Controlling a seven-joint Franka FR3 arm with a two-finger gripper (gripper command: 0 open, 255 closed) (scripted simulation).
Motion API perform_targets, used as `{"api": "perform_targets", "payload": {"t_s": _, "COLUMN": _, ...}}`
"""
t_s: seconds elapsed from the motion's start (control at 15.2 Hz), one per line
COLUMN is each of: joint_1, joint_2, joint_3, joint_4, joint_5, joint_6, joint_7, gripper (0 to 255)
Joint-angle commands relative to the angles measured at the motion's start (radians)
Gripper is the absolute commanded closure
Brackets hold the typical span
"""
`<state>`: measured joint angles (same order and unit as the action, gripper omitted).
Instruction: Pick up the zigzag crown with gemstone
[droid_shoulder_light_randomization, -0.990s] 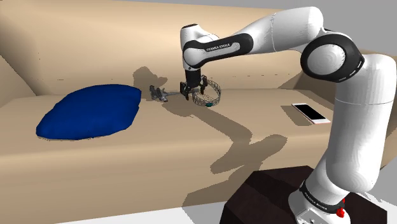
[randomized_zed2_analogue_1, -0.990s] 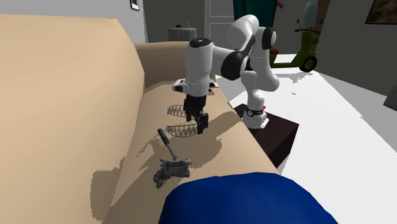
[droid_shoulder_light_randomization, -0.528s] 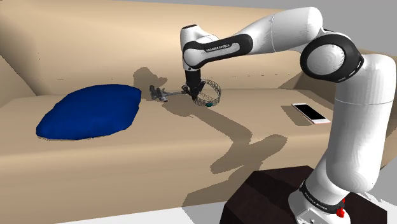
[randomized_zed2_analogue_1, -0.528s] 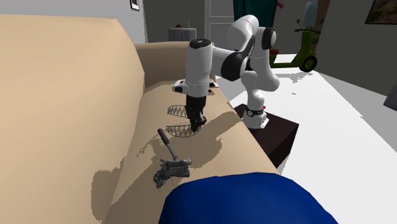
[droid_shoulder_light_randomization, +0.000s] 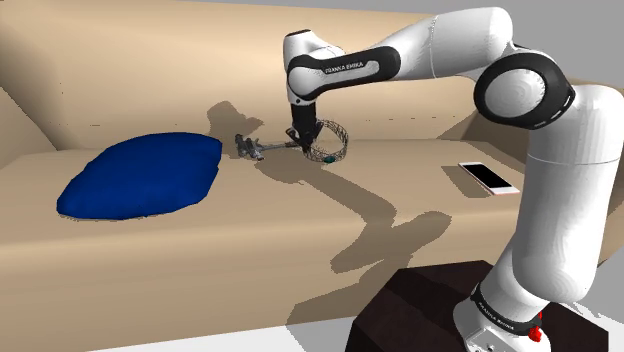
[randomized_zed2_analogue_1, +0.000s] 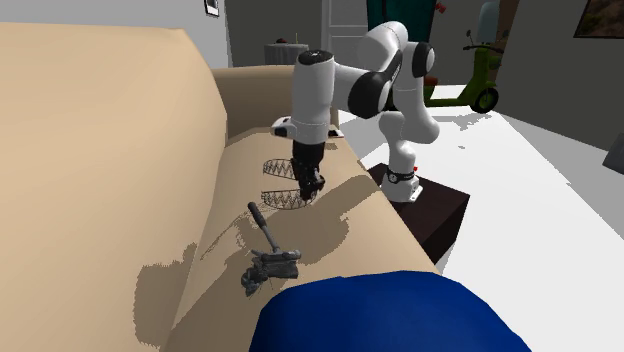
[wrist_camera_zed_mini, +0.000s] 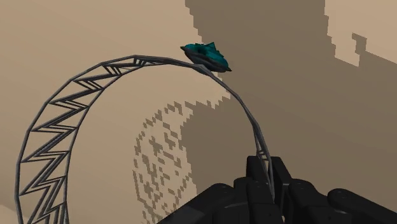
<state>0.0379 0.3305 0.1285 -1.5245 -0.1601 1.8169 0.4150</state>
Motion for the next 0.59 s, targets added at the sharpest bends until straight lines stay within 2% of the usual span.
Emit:
{"api": "perform_targets", "payload": {"t_s": 0.0, "joint_1": 0.001, "joint_2": -0.002, "joint_3": 0.000, "joint_4": 0.026, "joint_5": 0.001, "joint_6": -0.028, "joint_7": -0.004, "gripper": 255}}
{"api": "perform_targets", "payload": {"t_s": 0.53, "joint_1": 0.005, "joint_2": -0.001, "joint_3": 0.002, "joint_4": 0.136, "joint_5": 0.004, "joint_6": -0.135, "joint_7": -0.016, "gripper": 255}}
